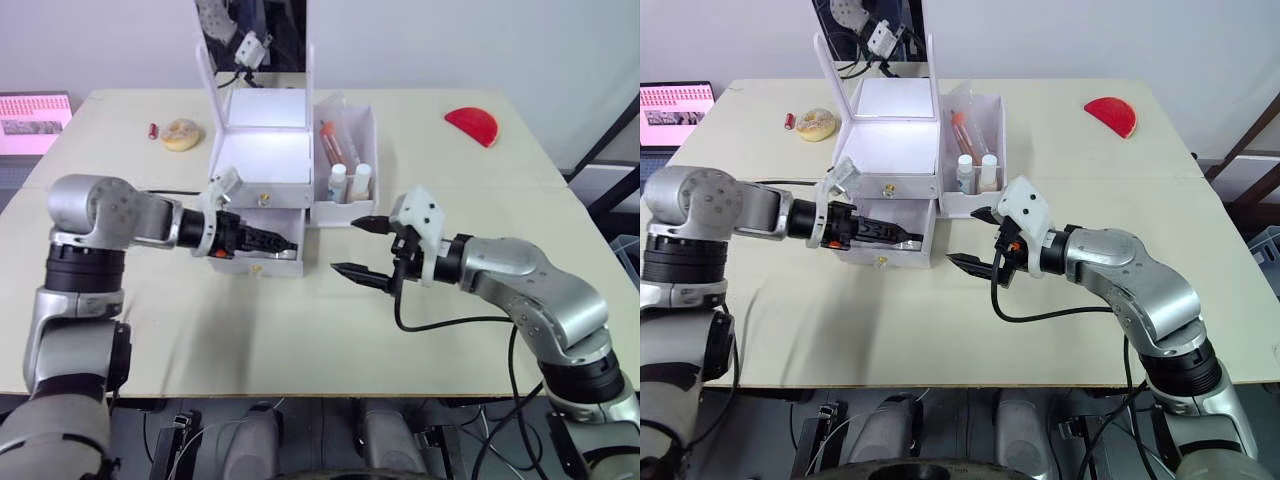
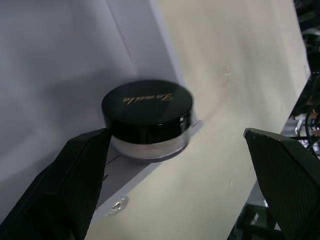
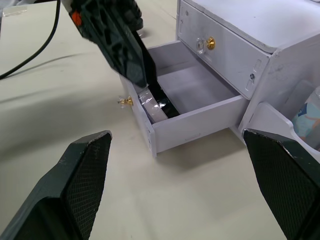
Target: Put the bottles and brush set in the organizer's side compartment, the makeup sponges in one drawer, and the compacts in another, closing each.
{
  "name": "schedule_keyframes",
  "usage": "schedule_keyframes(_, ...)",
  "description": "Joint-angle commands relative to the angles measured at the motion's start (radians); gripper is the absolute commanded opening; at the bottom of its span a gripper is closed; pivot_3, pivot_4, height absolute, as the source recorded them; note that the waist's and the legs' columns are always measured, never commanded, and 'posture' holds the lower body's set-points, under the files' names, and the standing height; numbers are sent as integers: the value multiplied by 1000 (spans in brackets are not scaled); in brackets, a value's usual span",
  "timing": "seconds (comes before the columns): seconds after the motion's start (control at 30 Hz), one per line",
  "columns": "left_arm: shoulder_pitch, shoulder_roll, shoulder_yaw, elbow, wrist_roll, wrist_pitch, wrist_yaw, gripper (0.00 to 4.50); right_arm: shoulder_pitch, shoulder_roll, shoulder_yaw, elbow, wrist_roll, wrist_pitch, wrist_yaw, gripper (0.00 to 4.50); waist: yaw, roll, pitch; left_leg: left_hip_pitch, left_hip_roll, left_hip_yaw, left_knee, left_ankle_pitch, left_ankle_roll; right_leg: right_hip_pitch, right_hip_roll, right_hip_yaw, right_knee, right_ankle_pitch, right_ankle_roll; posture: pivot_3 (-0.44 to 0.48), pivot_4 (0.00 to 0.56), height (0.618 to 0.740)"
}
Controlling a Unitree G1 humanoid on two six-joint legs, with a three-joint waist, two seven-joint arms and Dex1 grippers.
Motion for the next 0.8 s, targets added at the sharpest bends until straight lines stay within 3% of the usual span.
schedule_keyframes(0.03, -24, -22, 5, 27, 34, -2, 20, 4470, -2, 4, -25, -49, 7, -7, -9, 4500, 0, 0, 0, 0, 0, 0, 0, 0, 0, 0, 0, 0, 0, 0, 0, 0, 150, 739)
schedule_keyframes(0.4, -44, -72, 13, 87, 88, -39, 12, 4470, 3, 2, -27, -63, 11, 2, -22, 4500, -1, 0, 0, 0, 0, 0, 0, 0, 0, 0, 0, 0, 0, 0, 0, 0, 150, 739)
schedule_keyframes(0.5, -49, -71, 13, 89, 94, -40, 5, 3636, 3, 1, -29, -64, 13, 4, -23, 4500, 0, 0, 0, 0, 0, 0, 0, 0, 0, 0, 0, 0, 0, 0, 0, 0, 150, 739)
schedule_keyframes(0.57, -56, -71, 14, 94, 97, -40, 2, 2697, 2, 1, -30, -63, 13, 3, -23, 4500, 1, 0, 0, 0, 0, 0, 0, 0, 0, 0, 0, 0, 0, 0, 0, 0, 150, 739)
schedule_keyframes(0.8, -74, -61, 18, 100, 97, -40, -21, 2666, -3, 4, -28, -56, 10, -1, -22, 4500, 1, 0, 0, 0, 0, 0, 0, 0, 0, 0, 0, 0, 0, 0, 0, 0, 150, 739)
